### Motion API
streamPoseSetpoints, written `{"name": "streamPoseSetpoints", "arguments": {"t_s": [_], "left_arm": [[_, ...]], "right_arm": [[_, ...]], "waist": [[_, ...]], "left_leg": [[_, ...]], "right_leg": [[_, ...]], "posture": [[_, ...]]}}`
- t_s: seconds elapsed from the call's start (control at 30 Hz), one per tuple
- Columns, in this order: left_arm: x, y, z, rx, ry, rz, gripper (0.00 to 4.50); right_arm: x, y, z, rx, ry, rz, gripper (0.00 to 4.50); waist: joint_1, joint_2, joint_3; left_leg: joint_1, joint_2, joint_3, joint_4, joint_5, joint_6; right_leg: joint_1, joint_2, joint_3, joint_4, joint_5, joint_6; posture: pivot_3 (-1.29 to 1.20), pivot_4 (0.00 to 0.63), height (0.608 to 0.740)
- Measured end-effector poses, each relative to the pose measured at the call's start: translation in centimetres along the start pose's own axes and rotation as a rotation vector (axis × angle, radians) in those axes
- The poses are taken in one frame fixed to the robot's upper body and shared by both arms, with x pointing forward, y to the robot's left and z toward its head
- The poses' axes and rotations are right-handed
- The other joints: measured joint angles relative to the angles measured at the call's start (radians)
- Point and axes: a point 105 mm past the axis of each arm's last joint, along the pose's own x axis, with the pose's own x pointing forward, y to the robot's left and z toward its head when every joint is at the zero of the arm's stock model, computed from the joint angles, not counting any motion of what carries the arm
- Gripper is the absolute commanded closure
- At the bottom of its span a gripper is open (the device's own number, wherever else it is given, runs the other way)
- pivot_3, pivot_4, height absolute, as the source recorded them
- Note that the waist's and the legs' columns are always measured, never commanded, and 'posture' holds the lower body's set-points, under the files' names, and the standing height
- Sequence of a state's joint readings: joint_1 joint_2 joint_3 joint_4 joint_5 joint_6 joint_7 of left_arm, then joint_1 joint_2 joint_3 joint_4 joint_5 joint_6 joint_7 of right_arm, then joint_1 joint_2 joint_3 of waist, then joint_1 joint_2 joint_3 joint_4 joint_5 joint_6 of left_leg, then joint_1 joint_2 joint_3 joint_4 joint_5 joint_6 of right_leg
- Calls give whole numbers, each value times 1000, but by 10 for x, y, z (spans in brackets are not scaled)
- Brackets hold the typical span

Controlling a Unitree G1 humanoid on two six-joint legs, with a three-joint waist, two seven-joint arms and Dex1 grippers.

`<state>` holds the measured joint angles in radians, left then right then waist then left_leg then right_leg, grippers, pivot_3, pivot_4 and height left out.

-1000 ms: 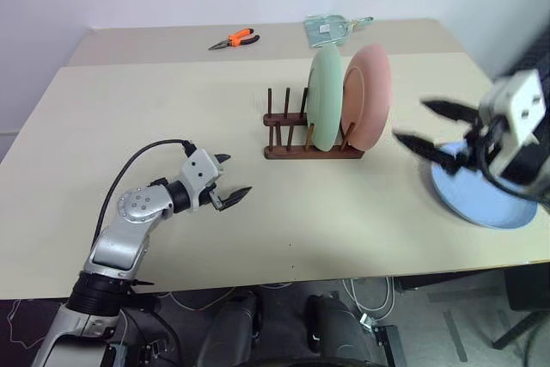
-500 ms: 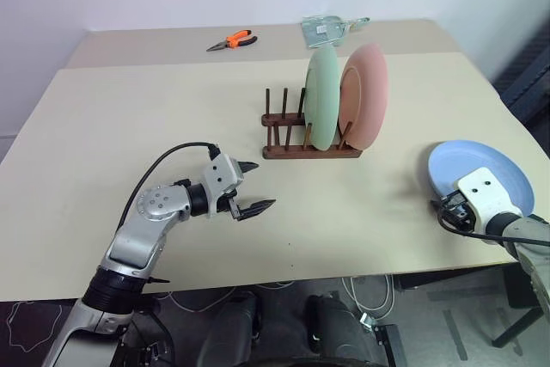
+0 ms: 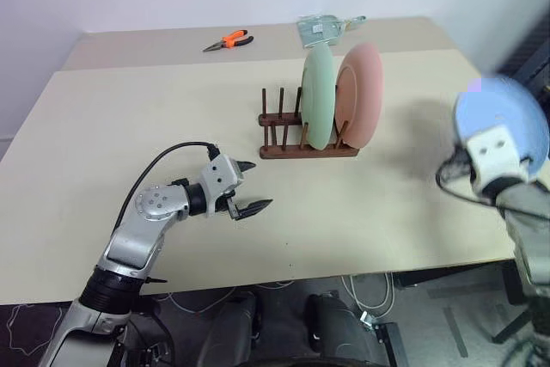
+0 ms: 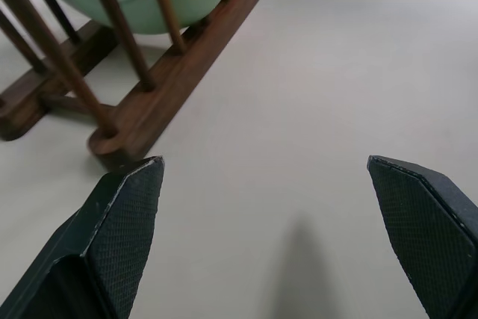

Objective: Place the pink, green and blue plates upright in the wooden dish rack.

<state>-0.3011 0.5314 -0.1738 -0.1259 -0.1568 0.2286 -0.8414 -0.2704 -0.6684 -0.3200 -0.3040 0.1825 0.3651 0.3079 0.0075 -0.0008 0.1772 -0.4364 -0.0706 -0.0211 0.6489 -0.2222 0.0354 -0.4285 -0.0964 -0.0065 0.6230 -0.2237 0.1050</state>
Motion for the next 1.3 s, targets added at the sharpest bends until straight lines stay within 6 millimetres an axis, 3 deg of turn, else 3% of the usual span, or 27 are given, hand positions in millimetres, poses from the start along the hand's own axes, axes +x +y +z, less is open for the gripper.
{"name": "streamPoseSetpoints", "arguments": {"t_s": [0.1,0.2,0.3,0.4,0.47,0.53,0.67,0.83,1.3], "left_arm": [[0,6,0,14,-2,35,0],[-5,17,-6,13,8,89,0],[-15,34,-12,11,23,170,0],[-25,47,-14,20,27,228,0],[-34,54,-18,26,42,257,0],[-39,57,-21,27,48,277,0],[-42,56,-25,18,57,282,0],[-43,51,-29,7,64,278,0],[-40,43,-29,-5,61,260,0]], "right_arm": [[2,12,87,276,-349,106,4465],[-8,29,129,511,-495,303,4465],[-20,48,162,738,-590,513,4465],[-24,65,183,919,-634,641,4465],[-25,87,192,1093,-628,736,4465],[-21,113,192,1211,-552,807,4465],[-2,141,180,1305,-406,788,4465],[37,171,138,1304,-172,639,4465],[49,197,117,1245,-32,635,4465]], "waist": [[10,-1,0],[14,-2,0],[4,-2,0],[-2,-2,0],[-11,-2,0],[-17,-2,0],[-18,-2,0],[-20,-2,0],[-22,-2,0]], "left_leg": [[0,0,-3,0,0,0],[0,-1,-4,0,0,1],[0,-1,-4,0,-1,1],[0,-1,-3,-1,0,1],[0,-1,-3,-2,0,1],[-1,-1,-3,-2,0,0],[-1,-2,-3,0,0,-1],[-1,-2,-2,-2,1,-2],[-1,-2,-2,-3,1,-2]], "right_leg": [[1,-1,-2,1,0,1],[2,-1,-2,-2,0,-1],[1,-2,-1,-1,-1,-2],[-1,-2,0,1,-1,-2],[-2,-2,0,4,0,-1],[-4,-2,0,7,0,-1],[-4,-2,0,7,0,-1],[-6,-1,0,8,1,0],[-7,-1,0,9,1,0]], "posture": [[0,150,719],[0,150,719],[0,150,719],[0,150,719],[0,150,719],[0,150,719],[0,150,719],[0,150,719],[0,150,719]]}}
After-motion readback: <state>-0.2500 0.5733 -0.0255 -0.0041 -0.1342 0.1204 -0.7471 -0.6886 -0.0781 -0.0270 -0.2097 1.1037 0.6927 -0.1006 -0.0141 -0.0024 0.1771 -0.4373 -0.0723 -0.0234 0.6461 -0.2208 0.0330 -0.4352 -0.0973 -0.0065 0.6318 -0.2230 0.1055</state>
